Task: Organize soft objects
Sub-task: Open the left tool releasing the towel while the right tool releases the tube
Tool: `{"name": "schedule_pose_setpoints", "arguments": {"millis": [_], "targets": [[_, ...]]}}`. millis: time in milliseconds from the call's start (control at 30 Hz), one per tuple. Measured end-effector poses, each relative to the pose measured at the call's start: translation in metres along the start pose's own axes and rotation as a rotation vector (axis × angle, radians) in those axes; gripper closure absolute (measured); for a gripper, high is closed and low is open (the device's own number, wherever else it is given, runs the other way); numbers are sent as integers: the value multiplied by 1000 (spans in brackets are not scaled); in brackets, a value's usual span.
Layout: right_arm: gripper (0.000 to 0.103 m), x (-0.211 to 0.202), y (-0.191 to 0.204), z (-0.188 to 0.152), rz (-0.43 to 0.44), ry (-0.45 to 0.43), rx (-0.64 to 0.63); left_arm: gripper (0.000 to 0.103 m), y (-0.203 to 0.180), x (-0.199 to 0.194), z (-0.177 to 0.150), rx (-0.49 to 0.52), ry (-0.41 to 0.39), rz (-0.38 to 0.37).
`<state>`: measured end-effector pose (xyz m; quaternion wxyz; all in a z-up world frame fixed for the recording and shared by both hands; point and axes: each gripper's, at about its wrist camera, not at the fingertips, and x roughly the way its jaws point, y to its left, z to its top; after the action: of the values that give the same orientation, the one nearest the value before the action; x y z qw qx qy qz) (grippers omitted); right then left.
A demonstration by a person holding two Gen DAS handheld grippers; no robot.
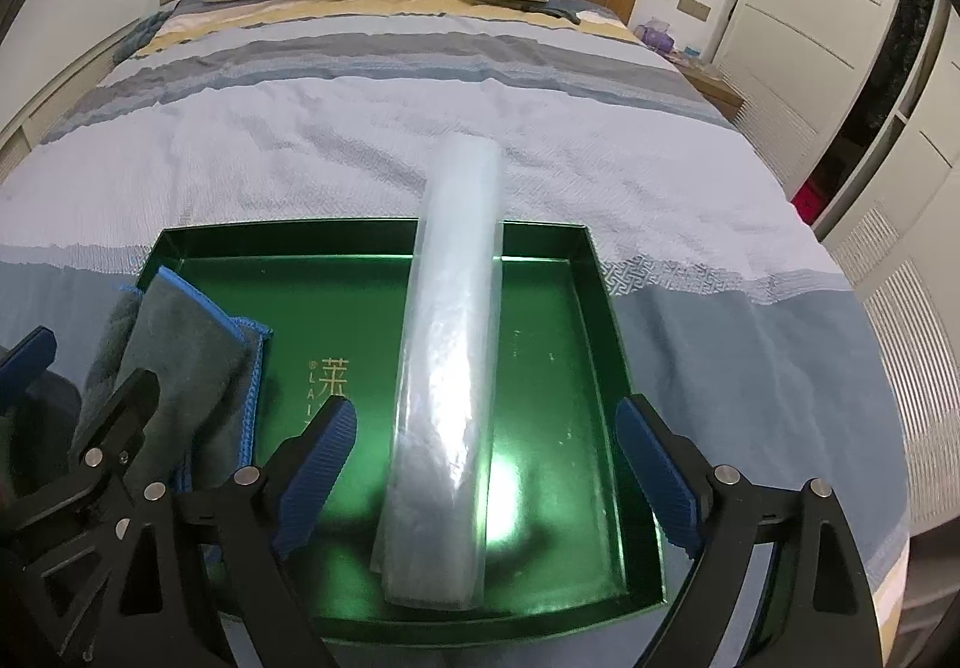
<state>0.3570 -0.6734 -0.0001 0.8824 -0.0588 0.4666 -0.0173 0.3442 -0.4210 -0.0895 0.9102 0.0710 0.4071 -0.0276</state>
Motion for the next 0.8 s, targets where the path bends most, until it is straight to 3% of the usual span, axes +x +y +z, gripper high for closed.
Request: {"name": "schedule_pose_setpoints", "arguments": {"millis": [300,800], "targets": [[9,-19,-5,-9,-43,4,20,33,5,-18,0,-19,35,-80],[8,-76,-6,-41,-104,-16,48,33,13,-89,-24,-10,39,-251]]}}
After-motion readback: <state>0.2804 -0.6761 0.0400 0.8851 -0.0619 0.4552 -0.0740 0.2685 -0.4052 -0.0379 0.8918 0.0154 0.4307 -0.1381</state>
